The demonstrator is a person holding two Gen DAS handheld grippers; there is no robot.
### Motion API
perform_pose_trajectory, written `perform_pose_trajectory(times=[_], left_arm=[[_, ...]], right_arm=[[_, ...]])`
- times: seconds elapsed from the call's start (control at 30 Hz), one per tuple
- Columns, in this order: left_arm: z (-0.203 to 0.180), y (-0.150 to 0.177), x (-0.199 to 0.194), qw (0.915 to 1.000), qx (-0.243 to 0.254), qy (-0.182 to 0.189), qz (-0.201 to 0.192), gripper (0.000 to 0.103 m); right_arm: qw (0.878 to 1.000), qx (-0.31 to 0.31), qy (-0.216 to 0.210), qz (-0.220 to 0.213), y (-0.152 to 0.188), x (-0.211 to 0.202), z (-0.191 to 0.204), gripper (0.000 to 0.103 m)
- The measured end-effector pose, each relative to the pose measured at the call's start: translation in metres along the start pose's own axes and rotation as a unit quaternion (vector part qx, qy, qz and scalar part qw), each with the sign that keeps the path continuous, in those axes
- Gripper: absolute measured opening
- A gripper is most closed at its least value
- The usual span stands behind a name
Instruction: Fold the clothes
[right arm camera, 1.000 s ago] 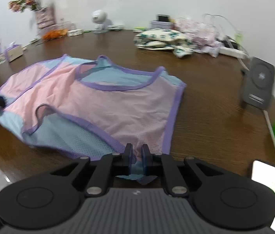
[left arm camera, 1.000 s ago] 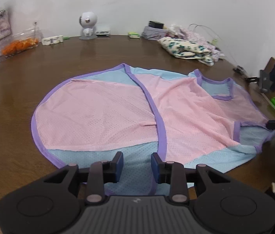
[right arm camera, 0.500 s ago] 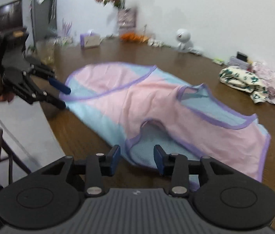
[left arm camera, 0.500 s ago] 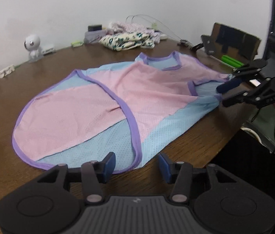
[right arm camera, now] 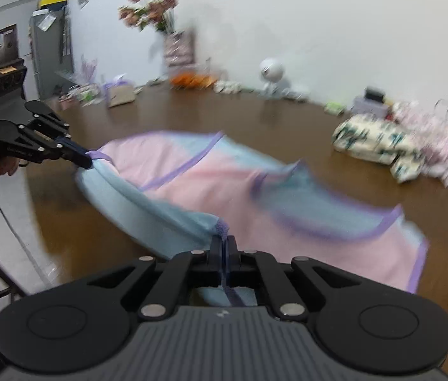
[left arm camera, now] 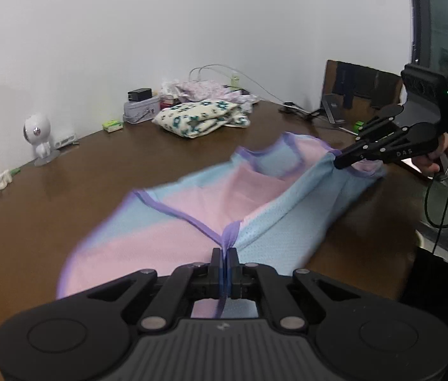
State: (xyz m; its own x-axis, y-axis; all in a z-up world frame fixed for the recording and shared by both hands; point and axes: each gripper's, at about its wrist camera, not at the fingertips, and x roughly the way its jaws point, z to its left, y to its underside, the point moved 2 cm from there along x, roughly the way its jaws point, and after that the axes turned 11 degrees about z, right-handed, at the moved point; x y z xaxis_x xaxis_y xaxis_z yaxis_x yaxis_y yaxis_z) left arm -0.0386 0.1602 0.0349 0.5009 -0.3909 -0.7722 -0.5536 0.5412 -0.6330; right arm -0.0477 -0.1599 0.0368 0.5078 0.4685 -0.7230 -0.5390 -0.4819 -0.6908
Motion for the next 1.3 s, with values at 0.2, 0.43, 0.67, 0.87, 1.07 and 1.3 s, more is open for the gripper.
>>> perform_pose_trajectory(times=[0.2, 0.43, 0.67, 0.87, 1.07, 1.3], left_arm=[[0.031, 0.005, 0.025, 0.9969, -0.052, -0.01, 0.058, 0.011], [0.026, 0.042, 0.012, 0.994, -0.086, 0.001, 0.068, 0.047], [0.033, 0.041, 0.016, 0.9959, -0.073, -0.023, 0.049, 0.001], [0.051, 0.031, 0.021, 0.9935, -0.091, -0.045, 0.053, 0.002], [0.033, 0.042, 0.01, 0.9934, -0.099, -0.038, 0.042, 0.02], [0.028, 0.04, 0.029, 0.9933, -0.094, -0.043, 0.052, 0.02]], right_arm=[[0.999, -0.007, 0.036, 0.017, -0.025, 0.021, -0.031, 0.042], [0.999, 0.017, -0.002, 0.046, 0.04, -0.035, -0.067, 0.074], [0.995, 0.041, -0.019, 0.085, 0.053, -0.023, -0.084, 0.005], [0.993, 0.03, 0.029, 0.107, 0.03, -0.013, -0.103, 0.017], [0.998, -0.008, 0.037, 0.052, 0.027, -0.032, -0.066, 0.057], [0.999, 0.023, -0.009, 0.033, -0.007, 0.033, -0.014, 0.023]])
